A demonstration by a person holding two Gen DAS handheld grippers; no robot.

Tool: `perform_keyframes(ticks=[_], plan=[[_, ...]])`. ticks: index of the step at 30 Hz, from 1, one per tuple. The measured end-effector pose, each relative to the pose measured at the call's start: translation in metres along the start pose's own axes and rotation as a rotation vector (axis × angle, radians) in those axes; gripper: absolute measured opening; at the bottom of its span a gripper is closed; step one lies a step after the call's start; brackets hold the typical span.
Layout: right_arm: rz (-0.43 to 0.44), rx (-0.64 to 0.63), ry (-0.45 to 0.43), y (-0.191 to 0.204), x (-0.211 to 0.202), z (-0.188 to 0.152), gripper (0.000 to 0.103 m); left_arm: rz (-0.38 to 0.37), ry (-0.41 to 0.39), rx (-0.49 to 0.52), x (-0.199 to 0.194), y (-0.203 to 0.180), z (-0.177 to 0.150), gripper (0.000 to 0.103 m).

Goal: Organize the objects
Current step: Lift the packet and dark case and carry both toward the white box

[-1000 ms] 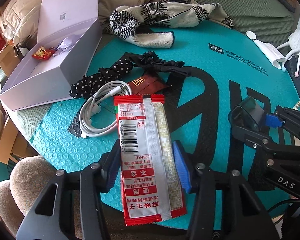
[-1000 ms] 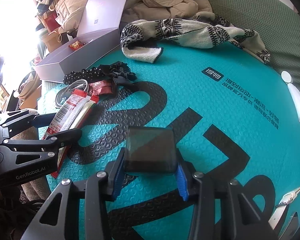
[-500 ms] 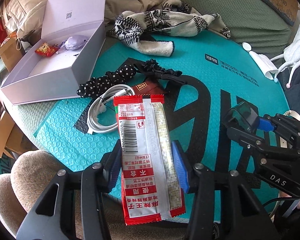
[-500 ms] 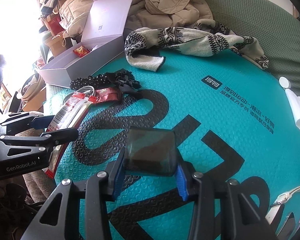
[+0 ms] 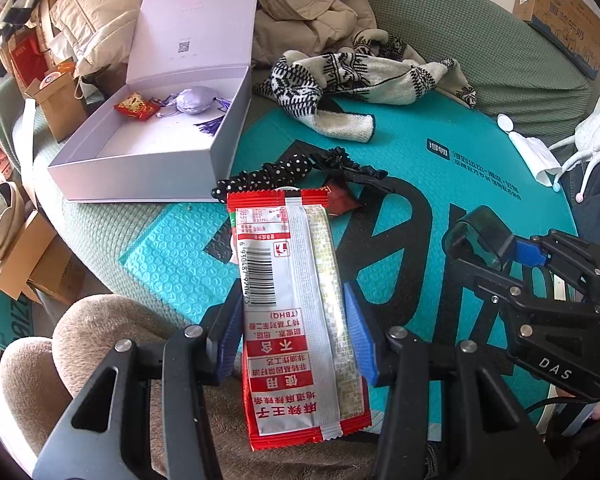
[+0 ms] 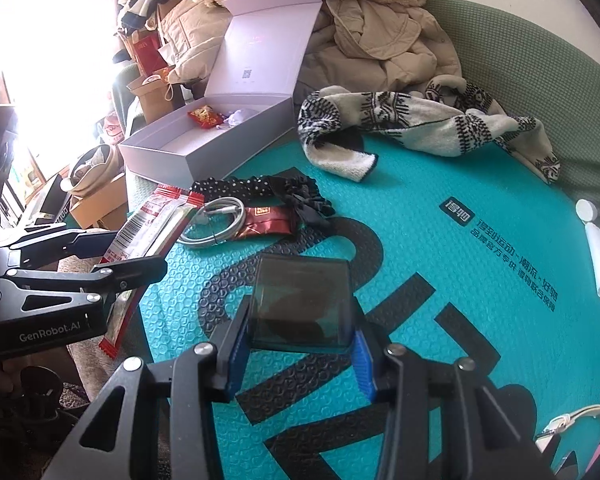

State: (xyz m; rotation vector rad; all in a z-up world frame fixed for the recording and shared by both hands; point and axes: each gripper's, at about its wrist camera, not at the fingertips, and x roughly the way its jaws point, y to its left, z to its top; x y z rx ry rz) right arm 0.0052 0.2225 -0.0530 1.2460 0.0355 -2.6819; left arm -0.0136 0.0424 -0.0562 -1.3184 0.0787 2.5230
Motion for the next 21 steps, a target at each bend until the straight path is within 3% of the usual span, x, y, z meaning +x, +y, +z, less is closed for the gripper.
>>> perform_keyframes(ticks=[21], plan=[[0.156,-0.197,-0.077,0.077,-0.014,0.037,0.044,0.128,-0.091,-0.136,-0.069,0.063,-0.012,0.046]])
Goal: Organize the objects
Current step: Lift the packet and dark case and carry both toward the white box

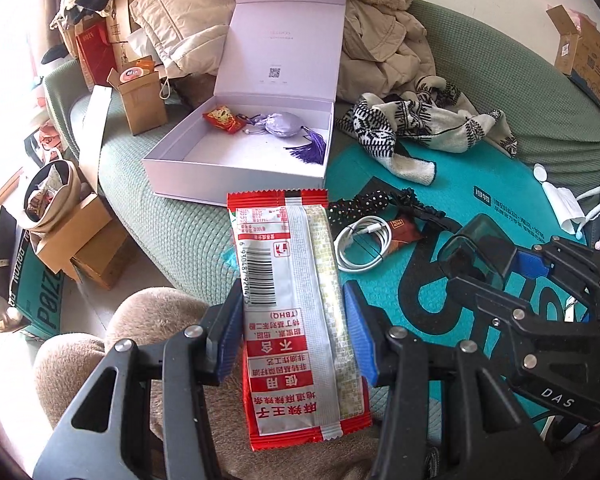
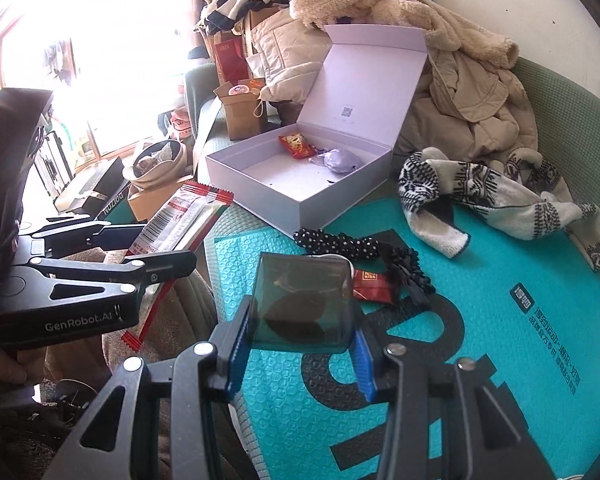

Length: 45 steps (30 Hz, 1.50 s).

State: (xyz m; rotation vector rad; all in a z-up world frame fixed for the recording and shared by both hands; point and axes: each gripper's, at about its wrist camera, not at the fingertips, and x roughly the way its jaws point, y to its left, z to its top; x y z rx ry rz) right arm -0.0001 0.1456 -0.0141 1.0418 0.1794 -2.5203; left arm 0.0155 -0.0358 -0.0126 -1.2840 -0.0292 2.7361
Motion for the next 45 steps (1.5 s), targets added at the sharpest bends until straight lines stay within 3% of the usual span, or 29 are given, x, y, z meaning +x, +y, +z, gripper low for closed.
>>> perform_keyframes(ticks=[9,18,45], plan=[[0.041,-0.039,0.003,0.02,0.011,0.02,0.044,0.026,-0.001,-0.035,-0.009,0.029,0.009,0.046],[0.066,-0.06,0.004,0.033,0.029,0.05,0.044,0.024,0.002,-0.042,-0.002,0.058,0.039,0.046],[0.056,-0.085,0.003,0.024,0.099,0.14,0.044,-0.008,0.017,-0.018,0.08,0.112,0.149,0.046]])
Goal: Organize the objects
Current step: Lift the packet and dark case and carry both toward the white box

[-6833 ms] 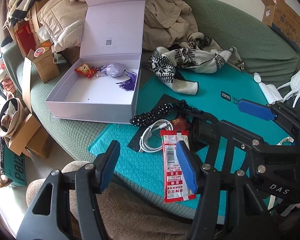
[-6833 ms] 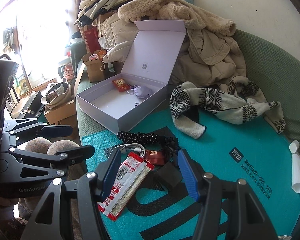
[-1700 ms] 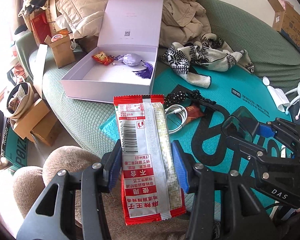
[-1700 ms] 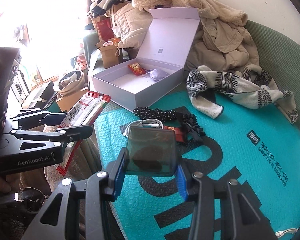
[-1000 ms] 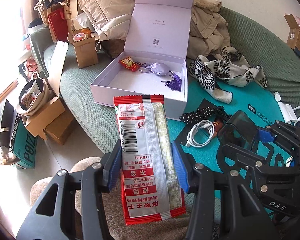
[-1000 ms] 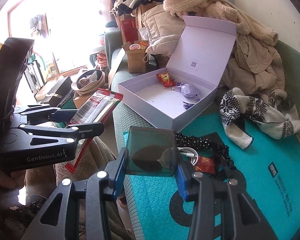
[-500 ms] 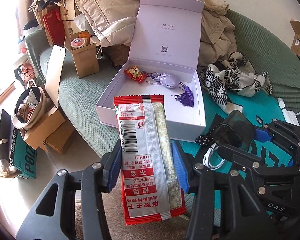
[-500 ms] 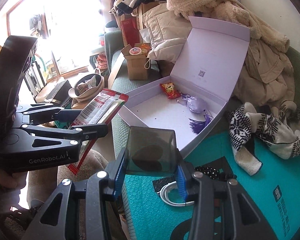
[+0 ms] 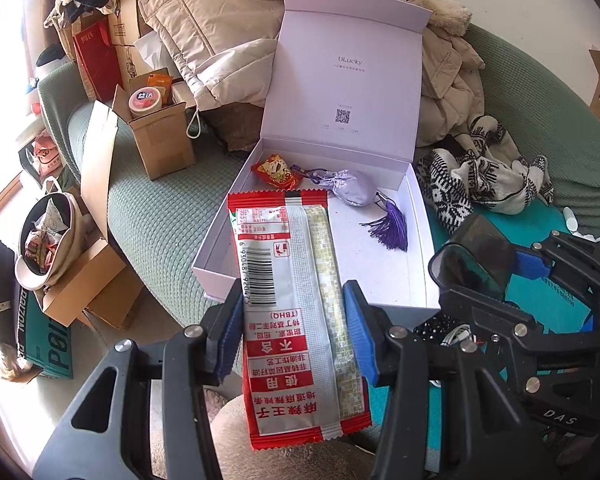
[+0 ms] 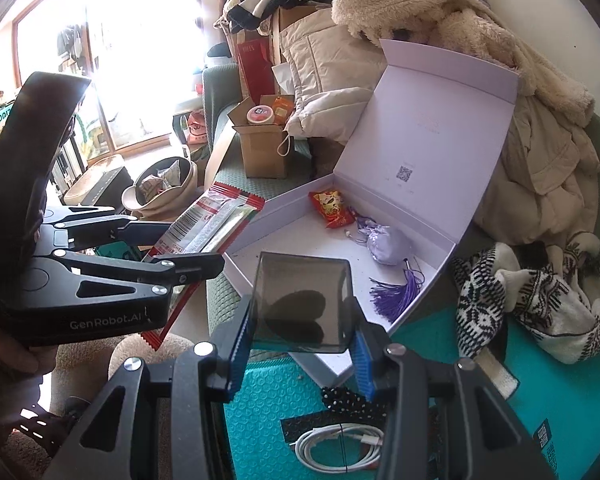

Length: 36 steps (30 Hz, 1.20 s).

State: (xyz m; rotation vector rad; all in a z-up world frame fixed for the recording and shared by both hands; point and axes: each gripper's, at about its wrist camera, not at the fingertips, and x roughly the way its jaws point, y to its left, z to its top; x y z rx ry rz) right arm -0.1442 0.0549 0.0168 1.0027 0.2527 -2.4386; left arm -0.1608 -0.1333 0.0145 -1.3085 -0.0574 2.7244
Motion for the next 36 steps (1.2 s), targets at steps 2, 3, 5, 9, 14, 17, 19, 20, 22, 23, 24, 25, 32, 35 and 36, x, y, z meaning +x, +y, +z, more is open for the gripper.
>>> perform_keyframes(ticks=[2,3,5,9,14,17,19,20,22,23,24,25,32,35,36], plan=[[-0.003,-0.006,-0.005,-0.002,0.004,0.006,0.044,0.0,-0.005,0.0,0.005,0.002,0.008,0.046],[-0.004,-0.008,-0.007,-0.004,0.006,0.01,0.044,0.0,-0.007,0.001,0.007,0.003,0.012,0.046],[-0.007,-0.011,-0.009,-0.007,0.01,0.016,0.044,0.0,-0.009,0.004,0.013,0.006,0.02,0.046],[-0.013,-0.019,-0.012,-0.012,0.021,0.028,0.044,-0.002,-0.008,0.014,0.024,0.012,0.035,0.046],[-0.017,-0.027,-0.019,-0.018,0.035,0.041,0.044,-0.007,0.0,0.022,0.042,0.018,0.051,0.046],[-0.022,-0.028,-0.029,-0.023,0.042,0.05,0.044,-0.016,0.006,0.024,0.054,0.019,0.062,0.046],[-0.023,-0.028,-0.035,-0.027,0.048,0.056,0.044,-0.017,0.006,0.031,0.061,0.019,0.069,0.046],[-0.025,-0.028,-0.035,-0.029,0.051,0.058,0.044,-0.018,0.007,0.034,0.064,0.019,0.072,0.046],[-0.029,-0.026,-0.038,-0.034,0.058,0.063,0.044,-0.019,0.009,0.042,0.072,0.019,0.08,0.046],[-0.03,-0.025,-0.039,-0.036,0.061,0.065,0.044,-0.019,0.009,0.049,0.076,0.019,0.084,0.046],[-0.033,-0.024,-0.04,-0.039,0.064,0.068,0.044,-0.019,0.01,0.055,0.08,0.019,0.088,0.046],[-0.035,-0.023,-0.041,-0.041,0.068,0.07,0.044,-0.02,0.01,0.061,0.083,0.019,0.091,0.046],[-0.053,-0.007,-0.04,-0.057,0.09,0.08,0.044,-0.03,0.026,0.084,0.113,0.021,0.112,0.046],[-0.065,0.003,-0.031,-0.064,0.1,0.081,0.044,-0.034,0.036,0.095,0.129,0.023,0.119,0.046],[-0.069,0.008,-0.029,-0.066,0.103,0.081,0.044,-0.038,0.04,0.098,0.134,0.024,0.121,0.046]])
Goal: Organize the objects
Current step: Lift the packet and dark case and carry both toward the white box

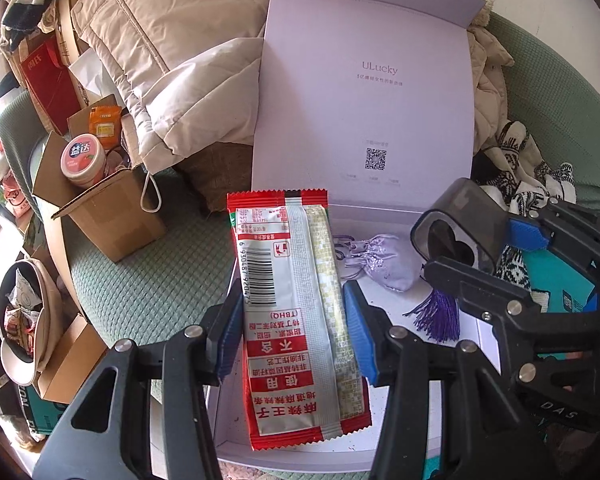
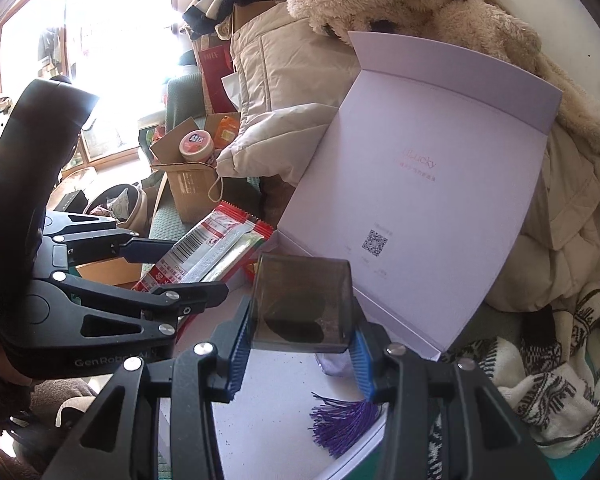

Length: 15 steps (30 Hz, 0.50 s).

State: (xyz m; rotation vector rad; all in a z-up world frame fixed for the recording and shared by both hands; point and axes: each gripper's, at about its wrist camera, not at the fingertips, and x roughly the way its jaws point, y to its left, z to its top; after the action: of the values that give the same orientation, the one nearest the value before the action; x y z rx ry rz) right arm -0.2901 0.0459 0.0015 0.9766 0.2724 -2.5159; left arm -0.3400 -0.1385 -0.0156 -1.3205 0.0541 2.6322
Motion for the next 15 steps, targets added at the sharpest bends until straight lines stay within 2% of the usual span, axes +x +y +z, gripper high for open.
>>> perform_keyframes(ticks=[8,15], plan=[[-0.024,0.048,0.037,-0.019,0.027,-0.003,0.044,-0.053,0.023,0.005,0.036,0.006,0.013,0.046],[-0.03,0.067,0.07,-0.029,0.045,-0.006,0.044,-0.059,0.046,0.014,0.06,0.013,0.023,0.046]])
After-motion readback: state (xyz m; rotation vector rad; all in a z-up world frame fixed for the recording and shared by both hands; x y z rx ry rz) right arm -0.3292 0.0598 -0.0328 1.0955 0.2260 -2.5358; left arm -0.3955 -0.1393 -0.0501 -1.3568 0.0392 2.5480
